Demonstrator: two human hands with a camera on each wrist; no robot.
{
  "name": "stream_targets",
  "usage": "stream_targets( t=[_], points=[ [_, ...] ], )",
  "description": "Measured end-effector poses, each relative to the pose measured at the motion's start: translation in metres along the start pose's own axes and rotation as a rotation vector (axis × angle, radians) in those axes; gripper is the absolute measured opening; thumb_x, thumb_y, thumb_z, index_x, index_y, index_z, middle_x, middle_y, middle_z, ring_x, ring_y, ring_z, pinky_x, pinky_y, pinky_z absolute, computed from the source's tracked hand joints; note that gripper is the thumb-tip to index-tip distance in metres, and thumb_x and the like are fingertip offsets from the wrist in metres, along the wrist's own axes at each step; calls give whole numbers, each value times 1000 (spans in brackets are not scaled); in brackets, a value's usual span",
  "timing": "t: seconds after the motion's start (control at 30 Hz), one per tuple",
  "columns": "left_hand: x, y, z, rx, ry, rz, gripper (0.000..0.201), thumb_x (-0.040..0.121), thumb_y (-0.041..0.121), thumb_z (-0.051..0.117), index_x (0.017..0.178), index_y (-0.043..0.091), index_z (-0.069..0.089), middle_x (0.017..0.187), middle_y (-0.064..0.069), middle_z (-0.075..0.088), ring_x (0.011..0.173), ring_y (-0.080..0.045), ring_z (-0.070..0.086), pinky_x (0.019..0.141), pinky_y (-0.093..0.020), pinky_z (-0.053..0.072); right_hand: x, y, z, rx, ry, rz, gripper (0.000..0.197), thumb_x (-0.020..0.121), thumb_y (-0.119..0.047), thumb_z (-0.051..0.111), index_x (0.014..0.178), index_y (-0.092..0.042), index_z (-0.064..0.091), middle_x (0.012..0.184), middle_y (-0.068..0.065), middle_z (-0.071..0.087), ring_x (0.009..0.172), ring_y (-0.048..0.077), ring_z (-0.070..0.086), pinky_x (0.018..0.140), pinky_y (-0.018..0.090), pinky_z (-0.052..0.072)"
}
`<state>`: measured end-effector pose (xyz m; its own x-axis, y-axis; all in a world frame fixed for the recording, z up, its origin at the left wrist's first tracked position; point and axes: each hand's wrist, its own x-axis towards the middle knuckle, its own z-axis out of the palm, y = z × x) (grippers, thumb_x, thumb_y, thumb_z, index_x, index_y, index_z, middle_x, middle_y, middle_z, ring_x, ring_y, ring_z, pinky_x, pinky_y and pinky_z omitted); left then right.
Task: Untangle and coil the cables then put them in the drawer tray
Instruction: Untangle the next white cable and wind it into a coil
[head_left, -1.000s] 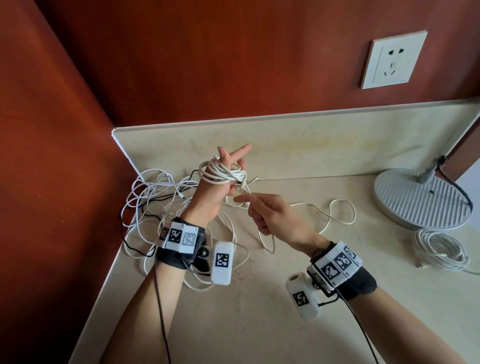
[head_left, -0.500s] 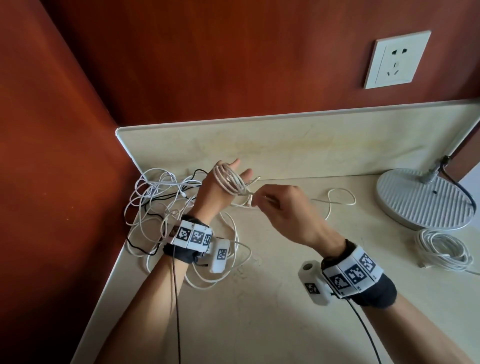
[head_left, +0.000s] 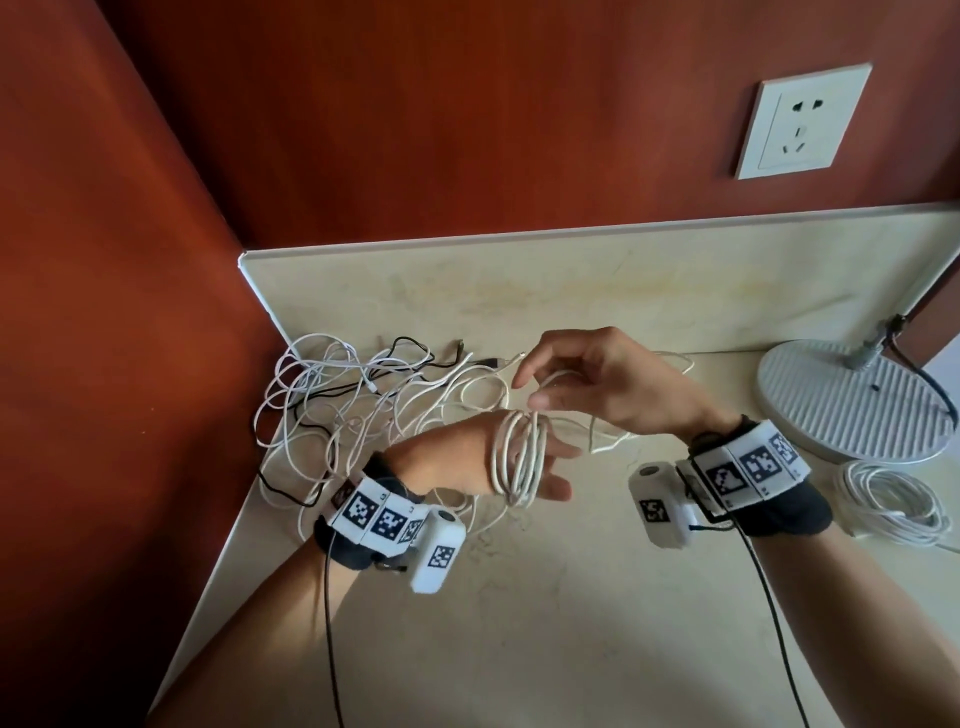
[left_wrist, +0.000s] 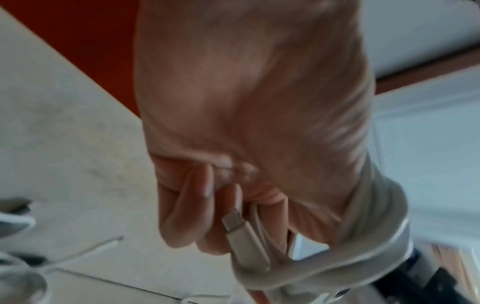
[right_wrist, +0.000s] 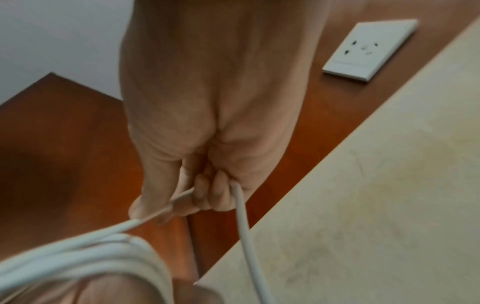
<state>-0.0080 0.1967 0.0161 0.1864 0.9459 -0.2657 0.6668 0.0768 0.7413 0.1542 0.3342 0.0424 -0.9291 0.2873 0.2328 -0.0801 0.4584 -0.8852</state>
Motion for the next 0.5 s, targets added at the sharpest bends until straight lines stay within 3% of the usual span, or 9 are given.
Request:
stream_targets(
  t=[0.07, 0.17, 0.23, 0.27, 0.33, 0.4, 0.43, 0.5],
  points=[
    [-3, 13, 0, -19, 0, 145, 54, 86, 39, 77, 133, 13, 68, 104, -5, 66, 89, -2, 59, 84, -15, 48, 3, 3, 5, 134, 29, -35, 20, 87, -14, 81, 100, -2, 70, 85, 28, 65, 72, 25, 61, 68, 34, 51],
    [-13, 32, -6, -42, 17, 304, 47, 88, 37, 62, 132, 21, 63, 103, -20, 65, 78, 3, 55, 73, -9, 42, 5, 13, 13, 282, 112, -60, 13, 90, -13, 80, 87, -9, 68, 75, 35, 55, 62, 36, 53, 58, 33, 48],
    [-19, 37, -11, -36, 44, 324, 48, 89, 41, 62, 133, 23, 62, 104, -19, 65, 80, -1, 57, 74, -14, 46, 4, 19, 18, 375, 137, -55, 11, 95, -12, 73, 86, -10, 67, 72, 36, 53, 55, 43, 49, 53, 31, 47],
    [-21, 36, -14, -7, 56, 312, 50, 90, 42, 63, 135, 21, 64, 105, -13, 66, 84, 1, 57, 77, -13, 45, 3, 21, 20, 415, 154, -47, 9, 96, -12, 70, 87, -9, 67, 74, 34, 54, 56, 40, 47, 53, 29, 45],
    [-23, 30, -20, 90, 125, 275, 47, 93, 40, 69, 137, 25, 64, 116, 5, 63, 94, 10, 53, 82, -3, 37, 2, 26, 22, 479, 179, -28, 6, 95, -12, 70, 94, -7, 68, 89, 25, 61, 74, 36, 52, 68, 38, 46],
    [-24, 25, -24, 157, 214, 247, 42, 90, 42, 74, 129, 42, 60, 124, 3, 58, 97, 5, 52, 80, -5, 37, 1, 33, 25, 535, 186, 4, 11, 93, -16, 74, 98, -8, 68, 102, 18, 64, 92, 36, 56, 86, 49, 45],
    [-26, 25, -25, 145, 259, 230, 44, 87, 45, 77, 126, 42, 57, 119, -1, 56, 90, 3, 53, 75, -9, 40, 2, 36, 26, 550, 194, 27, 16, 92, -22, 77, 97, -10, 68, 102, 17, 64, 89, 34, 54, 84, 48, 45],
    [-28, 24, -24, 135, 323, 244, 46, 86, 39, 82, 120, 37, 52, 110, 0, 54, 79, 7, 53, 68, -8, 39, 4, 40, 30, 576, 222, 84, 29, 85, -35, 85, 89, -13, 67, 87, 14, 59, 67, 23, 42, 60, 33, 39]
  ],
)
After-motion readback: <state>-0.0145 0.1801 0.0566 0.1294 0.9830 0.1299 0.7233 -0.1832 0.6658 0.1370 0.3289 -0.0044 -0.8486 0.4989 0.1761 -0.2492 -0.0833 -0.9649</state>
